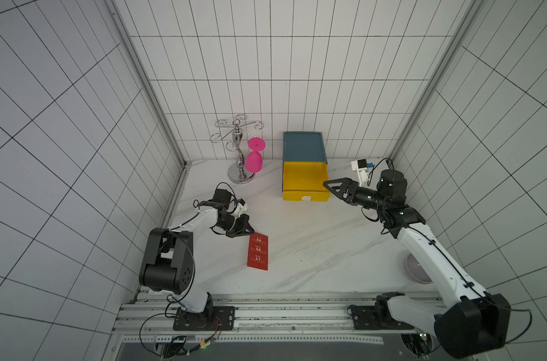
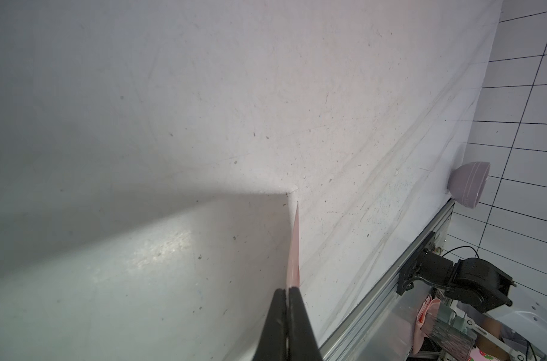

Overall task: Take the postcards out of the drawer
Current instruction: Place the postcard at the center of the board.

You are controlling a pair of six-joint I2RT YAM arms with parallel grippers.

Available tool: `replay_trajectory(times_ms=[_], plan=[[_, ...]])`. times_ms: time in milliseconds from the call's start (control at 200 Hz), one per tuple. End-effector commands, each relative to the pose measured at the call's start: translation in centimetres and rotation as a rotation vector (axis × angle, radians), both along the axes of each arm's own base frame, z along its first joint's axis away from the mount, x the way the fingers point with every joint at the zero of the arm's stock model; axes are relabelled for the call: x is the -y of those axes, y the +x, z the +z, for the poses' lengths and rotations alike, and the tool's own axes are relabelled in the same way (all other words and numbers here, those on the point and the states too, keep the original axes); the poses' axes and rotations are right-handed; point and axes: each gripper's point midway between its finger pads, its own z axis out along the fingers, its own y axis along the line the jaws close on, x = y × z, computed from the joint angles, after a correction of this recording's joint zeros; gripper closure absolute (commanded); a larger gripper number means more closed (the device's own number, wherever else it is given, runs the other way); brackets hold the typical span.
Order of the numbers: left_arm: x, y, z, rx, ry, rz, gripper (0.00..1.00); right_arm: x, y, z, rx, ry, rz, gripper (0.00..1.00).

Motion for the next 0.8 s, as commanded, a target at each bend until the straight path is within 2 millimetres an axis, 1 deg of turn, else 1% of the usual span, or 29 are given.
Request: replay_trajectory(times_ms=[0,230,425,505,795], plan=[[-1.0,0.6,-0.2,0.039,0.066,-0.01,1.0,0.3,-0.4,0.2,0.017,-0.003,0.008,0.01],[-1.5,0.8,-1.0,0.028,0.102,0.007,1.0,0.4,-0.5,-0.6,-0.005,-0.001,-0.001,0.01],[-1.7,0.9,-1.4,0.025,0.131,0.016,0.93,0.4,-0.5,-1.0,-0.021,0.018,-0.006,0.01],[-2.0,1.0,-1.5,0.027,0.149,0.021,0.88,0.4,-0.6,-1.1,-0.021,0.024,-0.006,0.01],[-2.3,1.1,-2.0,0.009,0.164,0.032,0.84,0.4,-0.5,-0.8,-0.019,0.027,-0.009,0.01]])
